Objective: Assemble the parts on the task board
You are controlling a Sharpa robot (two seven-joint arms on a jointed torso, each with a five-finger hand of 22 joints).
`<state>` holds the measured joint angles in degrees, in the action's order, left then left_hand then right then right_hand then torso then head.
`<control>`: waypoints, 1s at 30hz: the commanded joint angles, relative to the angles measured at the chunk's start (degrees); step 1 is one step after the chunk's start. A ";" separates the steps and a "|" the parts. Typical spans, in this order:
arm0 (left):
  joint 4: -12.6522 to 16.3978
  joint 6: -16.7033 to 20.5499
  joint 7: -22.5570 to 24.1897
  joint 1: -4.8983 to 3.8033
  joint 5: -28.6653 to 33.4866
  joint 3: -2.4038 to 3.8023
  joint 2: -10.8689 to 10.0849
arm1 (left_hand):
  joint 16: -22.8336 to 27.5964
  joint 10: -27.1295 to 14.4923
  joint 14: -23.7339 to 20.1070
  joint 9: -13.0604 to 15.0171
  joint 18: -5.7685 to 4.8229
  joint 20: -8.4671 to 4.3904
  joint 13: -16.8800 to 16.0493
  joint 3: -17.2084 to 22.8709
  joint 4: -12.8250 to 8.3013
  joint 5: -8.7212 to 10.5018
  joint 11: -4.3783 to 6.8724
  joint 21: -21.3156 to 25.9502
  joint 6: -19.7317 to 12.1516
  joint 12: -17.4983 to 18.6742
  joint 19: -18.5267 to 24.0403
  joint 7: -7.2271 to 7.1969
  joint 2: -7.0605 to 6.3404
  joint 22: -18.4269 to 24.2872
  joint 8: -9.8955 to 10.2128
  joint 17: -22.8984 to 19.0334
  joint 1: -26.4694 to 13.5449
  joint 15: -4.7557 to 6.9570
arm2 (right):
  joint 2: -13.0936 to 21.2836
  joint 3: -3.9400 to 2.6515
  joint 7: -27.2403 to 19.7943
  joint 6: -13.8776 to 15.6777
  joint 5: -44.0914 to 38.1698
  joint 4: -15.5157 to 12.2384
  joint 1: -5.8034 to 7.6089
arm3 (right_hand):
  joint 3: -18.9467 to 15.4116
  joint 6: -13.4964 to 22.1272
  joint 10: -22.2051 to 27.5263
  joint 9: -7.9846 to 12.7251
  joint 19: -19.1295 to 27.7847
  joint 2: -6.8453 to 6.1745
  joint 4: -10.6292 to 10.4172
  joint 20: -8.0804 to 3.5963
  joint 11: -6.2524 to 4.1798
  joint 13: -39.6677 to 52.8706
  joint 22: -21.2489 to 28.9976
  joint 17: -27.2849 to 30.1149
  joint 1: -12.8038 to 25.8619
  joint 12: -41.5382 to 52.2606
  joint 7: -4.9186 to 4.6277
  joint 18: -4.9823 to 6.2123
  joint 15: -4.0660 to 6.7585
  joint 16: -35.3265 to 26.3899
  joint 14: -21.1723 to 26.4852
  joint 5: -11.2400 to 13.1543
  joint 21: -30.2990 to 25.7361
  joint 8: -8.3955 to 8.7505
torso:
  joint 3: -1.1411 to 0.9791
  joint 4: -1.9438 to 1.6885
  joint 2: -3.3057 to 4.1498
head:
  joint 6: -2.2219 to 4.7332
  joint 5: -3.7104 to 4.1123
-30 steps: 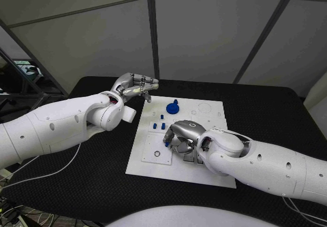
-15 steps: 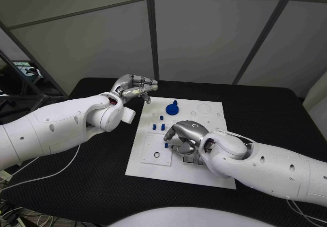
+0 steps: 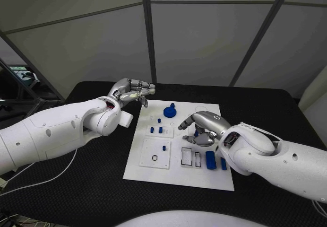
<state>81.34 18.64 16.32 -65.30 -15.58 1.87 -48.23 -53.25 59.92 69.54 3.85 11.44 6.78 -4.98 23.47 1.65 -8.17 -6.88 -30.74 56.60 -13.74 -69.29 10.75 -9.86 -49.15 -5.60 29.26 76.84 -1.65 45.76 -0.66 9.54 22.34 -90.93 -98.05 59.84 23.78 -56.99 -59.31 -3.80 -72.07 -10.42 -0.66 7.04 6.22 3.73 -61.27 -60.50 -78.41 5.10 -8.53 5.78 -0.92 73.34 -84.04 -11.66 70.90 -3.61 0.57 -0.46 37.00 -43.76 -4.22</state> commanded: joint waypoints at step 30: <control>-0.25 -1.19 0.36 0.12 0.21 -0.03 0.20 | -0.13 -0.50 -0.42 -0.05 -1.05 0.33 0.00 -0.40 -0.13 -0.03 0.12 0.44 -0.23 -0.30 0.05 -0.02 0.49 0.11 0.35 -0.15 0.09 -0.09 | 0.79 -0.91 5.37 -12.01 -4.46 4.19 1.53 | -2.58 -2.62 -0.54 -0.46 -0.58 2.19 -0.39 -0.32 -0.69 0.05 -0.40 -0.10 -2.89 4.93 0.31 0.51 0.29 0.75 -0.90 0.72 -0.05 -0.87 | 0.01 -0.26 0.15 | -0.11 1.01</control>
<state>81.06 18.02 16.34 -65.10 -15.57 1.80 -48.02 -53.25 59.72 69.54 3.86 11.45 6.78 -4.98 23.32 1.49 -8.17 -6.67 -30.52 56.60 -13.74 -69.29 10.74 -9.86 -49.10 -5.60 29.16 76.84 -1.65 46.61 -1.53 13.88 11.18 -94.14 -93.83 61.27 21.02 -59.35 -59.61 -4.18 -72.40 -8.42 -1.12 6.71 5.41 3.86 -61.62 -60.55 -80.98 9.92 -8.18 5.78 -0.92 73.83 -84.04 -11.27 70.55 -4.28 0.63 -0.75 37.16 -43.82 -3.17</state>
